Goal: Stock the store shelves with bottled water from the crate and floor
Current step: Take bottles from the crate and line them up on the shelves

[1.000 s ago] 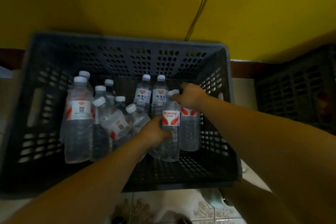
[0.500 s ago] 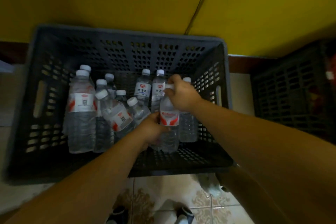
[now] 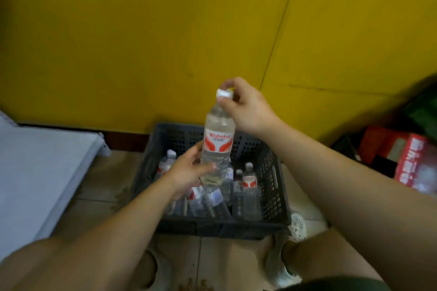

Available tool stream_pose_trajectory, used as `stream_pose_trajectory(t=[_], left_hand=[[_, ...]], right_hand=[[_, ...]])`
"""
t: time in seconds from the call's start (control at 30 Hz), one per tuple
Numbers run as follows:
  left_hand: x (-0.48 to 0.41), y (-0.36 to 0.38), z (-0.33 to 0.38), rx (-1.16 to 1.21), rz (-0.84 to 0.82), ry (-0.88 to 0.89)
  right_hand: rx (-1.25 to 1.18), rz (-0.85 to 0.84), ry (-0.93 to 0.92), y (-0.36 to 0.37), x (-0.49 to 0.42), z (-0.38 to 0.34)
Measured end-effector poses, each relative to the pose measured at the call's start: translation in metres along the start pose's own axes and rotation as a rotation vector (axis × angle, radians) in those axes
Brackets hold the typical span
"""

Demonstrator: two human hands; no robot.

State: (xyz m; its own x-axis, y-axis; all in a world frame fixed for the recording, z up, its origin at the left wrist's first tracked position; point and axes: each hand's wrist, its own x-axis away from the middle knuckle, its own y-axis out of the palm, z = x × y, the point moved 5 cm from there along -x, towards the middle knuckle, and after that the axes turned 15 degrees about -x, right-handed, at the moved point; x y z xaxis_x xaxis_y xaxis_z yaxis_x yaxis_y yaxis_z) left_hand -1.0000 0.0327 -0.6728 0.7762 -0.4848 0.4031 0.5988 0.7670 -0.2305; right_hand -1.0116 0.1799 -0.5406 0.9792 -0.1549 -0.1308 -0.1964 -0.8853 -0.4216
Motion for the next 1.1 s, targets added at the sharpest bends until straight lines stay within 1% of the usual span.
stream_pose_trajectory(t=[0.1, 0.13, 0.17, 0.2, 0.27, 0.33, 0.43, 0.63, 0.77, 0.97, 1.1], left_hand=[[0.047, -0.03, 0.05, 0.052, 0.124, 0.167], [0.064, -0.039, 0.064, 0.075, 0.16, 0.217], [0.078, -0.046, 0.077, 0.097, 0.186, 0.26], [0.096, -0.052, 0.089, 0.124, 0.207, 0.301], [0.131, -0.065, 0.11, 0.174, 0.231, 0.369], [0.165, -0.078, 0.126, 0.193, 0.258, 0.42], [0.206, -0.094, 0.148, 0.177, 0.317, 0.499], [0.262, -0.111, 0.172, 0.147, 0.401, 0.592], [0.301, -0.127, 0.167, 0.077, 0.509, 0.588], [0.366, -0.162, 0.145, 0.004, 0.797, 0.53], [0.415, -0.177, 0.125, 0.002, 1.001, 0.46]], right_hand=[[-0.289, 0.261, -0.104, -0.009, 0.011, -0.07], [-0.357, 0.318, -0.13, -0.009, 0.02, -0.089], [-0.4, 0.331, -0.136, -0.006, 0.027, -0.102], [-0.418, 0.297, -0.135, 0.0, 0.037, -0.115], [-0.414, 0.171, -0.127, 0.016, 0.055, -0.134], [-0.425, 0.09, -0.159, 0.028, 0.07, -0.158], [-0.456, 0.101, -0.249, 0.03, 0.08, -0.202], [-0.478, 0.009, -0.414, 0.038, 0.093, -0.274], [-0.483, -0.099, -0.457, 0.059, 0.103, -0.308], [-0.616, -0.353, -0.519, 0.113, 0.125, -0.352], [-0.64, -0.537, -0.527, 0.156, 0.146, -0.38]])
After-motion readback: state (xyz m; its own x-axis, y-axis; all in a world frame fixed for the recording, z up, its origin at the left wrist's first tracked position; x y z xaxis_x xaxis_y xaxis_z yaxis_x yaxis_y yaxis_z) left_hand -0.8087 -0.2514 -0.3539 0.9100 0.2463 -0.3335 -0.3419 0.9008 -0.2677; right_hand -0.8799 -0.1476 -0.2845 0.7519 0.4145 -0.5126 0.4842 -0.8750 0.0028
